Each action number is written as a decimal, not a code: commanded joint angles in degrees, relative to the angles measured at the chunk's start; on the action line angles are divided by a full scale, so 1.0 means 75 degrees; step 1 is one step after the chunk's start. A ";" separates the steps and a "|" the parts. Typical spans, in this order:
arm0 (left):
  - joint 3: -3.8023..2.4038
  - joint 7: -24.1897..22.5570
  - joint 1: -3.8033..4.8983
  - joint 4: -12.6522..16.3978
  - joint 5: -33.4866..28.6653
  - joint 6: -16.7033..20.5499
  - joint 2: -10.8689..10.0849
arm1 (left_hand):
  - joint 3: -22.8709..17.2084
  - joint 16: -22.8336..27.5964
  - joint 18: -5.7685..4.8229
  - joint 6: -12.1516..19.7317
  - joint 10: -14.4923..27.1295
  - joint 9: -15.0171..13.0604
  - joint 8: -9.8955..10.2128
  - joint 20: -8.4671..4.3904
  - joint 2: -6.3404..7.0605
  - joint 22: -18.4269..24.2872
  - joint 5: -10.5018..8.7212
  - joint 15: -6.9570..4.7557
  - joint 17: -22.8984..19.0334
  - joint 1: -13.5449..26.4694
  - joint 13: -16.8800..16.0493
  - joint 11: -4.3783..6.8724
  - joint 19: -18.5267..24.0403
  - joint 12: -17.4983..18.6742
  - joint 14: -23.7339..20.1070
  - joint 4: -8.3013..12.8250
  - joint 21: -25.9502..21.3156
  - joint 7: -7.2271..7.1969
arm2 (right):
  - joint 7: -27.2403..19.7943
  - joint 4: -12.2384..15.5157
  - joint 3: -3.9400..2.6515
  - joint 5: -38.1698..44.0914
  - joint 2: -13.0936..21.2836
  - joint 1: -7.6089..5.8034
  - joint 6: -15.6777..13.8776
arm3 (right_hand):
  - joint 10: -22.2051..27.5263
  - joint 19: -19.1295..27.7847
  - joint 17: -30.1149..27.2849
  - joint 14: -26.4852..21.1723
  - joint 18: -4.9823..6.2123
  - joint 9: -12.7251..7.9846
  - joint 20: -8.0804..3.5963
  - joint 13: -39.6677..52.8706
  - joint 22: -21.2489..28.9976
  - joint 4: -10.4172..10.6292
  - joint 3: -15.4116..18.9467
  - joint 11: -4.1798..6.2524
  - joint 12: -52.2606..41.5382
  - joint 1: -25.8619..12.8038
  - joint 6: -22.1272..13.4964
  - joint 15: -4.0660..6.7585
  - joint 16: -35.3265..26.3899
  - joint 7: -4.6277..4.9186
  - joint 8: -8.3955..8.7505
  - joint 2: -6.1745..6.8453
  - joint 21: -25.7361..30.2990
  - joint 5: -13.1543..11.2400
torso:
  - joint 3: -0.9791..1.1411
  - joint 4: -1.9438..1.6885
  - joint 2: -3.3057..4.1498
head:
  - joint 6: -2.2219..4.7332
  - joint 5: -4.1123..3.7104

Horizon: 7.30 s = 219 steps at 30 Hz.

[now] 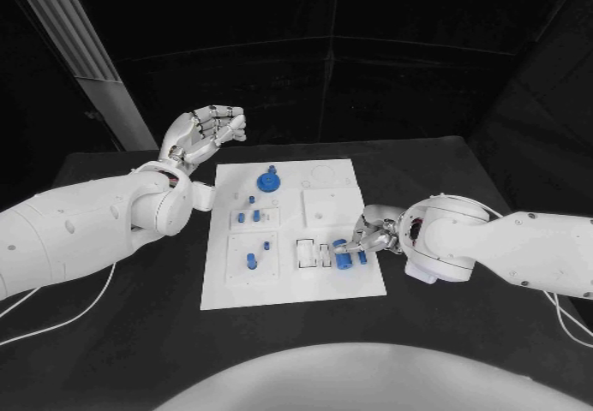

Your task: Assemble the parts on the task board

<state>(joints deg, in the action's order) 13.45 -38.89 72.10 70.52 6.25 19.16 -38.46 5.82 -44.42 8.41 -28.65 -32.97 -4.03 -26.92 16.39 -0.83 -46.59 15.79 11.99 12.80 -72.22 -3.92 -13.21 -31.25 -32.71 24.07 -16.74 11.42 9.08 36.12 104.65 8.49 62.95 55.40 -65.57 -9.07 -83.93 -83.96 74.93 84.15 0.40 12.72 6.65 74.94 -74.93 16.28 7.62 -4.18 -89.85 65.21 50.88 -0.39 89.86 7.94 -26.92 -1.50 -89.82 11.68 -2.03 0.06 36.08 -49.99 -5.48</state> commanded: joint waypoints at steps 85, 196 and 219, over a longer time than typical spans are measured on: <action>-0.0006 -0.0879 0.0012 0.0030 -0.0015 -0.0103 -0.0060 | 0.0063 -0.0074 -0.0059 0.0096 0.0086 0.0009 -0.0047 0.0004 -0.0113 0.0015 0.0045 0.0019 -0.0053 0.0011 0.0013 0.0009 -0.0029 -0.0079 -0.0077 -0.0001 -0.0036 0.0873 | -0.1854 -0.0133 -0.0027 -0.3537 -0.0244 0.0102 -0.1013 | -0.0809 -0.0805 0.2009 0.0780 -0.0054 -0.0675 -0.0027 0.2009 -0.2009 -0.1495 -0.1718 0.0191 -0.0019 0.2075 0.1279 0.0019 0.0018 -0.0244 0.1716 -0.0759 -0.0024 -0.0359 | -0.0008 -0.0002 -0.0007 | -0.0002 0.0175; -0.0006 -0.0787 0.0000 -0.0053 -0.0015 -0.0202 0.0000 | 0.0105 -0.0142 -0.0068 0.0128 0.0117 0.0007 -0.0098 0.0004 -0.0157 0.0023 0.0081 0.0025 -0.0128 -0.0001 0.0014 0.0004 -0.0015 -0.0134 -0.0107 -0.0002 -0.0051 0.0877 | -0.1826 0.0075 -0.0029 -0.2118 0.0076 -0.0037 -0.1703 | -0.0809 -0.0805 0.2009 0.0780 -0.0054 0.1720 -0.0167 0.2009 -0.2009 -0.0053 0.0939 0.0189 -0.0019 0.1112 0.0090 0.0165 0.0018 -0.0202 -0.0237 -0.0609 -0.0024 -0.1156 | -0.0014 0.0025 -0.0033 | -0.0002 0.0203; -0.0006 -0.0789 -0.0045 -0.0088 -0.0015 -0.0213 0.0008 | 0.0111 -0.0151 -0.0069 0.0132 0.0122 0.0007 -0.0104 0.0004 -0.0162 0.0024 0.0090 0.0025 -0.0138 -0.0003 0.0014 0.0004 -0.0014 -0.0140 -0.0111 -0.0001 -0.0052 0.0878 | 0.0059 0.0145 -0.0002 0.0914 0.0927 0.0052 -0.0310 | -0.0809 -0.0805 0.2009 0.0780 -0.0054 0.1988 0.0024 0.2009 -0.2009 -0.0058 0.1133 0.0020 -0.0019 0.1055 -0.0678 -0.0036 0.0018 -0.0038 -0.0688 -0.0581 -0.0024 -0.0084 | -0.0012 0.0025 -0.0047 | -0.0002 -0.0172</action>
<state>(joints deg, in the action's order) 13.45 -38.90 71.71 69.81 6.25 18.15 -38.37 6.46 -45.27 8.42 -28.04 -32.56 -4.05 -27.41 16.39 -1.39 -46.49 16.25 12.19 11.81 -72.35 -3.91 -13.21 -31.25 -33.55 23.45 -16.74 11.42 9.29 33.87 105.75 8.49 65.67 62.45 -65.13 -14.30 -84.03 -84.06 74.90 84.14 0.43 27.59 6.56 74.99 -74.91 16.03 16.11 -3.70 -89.86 72.57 46.04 -0.22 89.86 7.79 -31.73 -6.00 -89.82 10.89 -2.11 0.30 35.68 -49.99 -6.85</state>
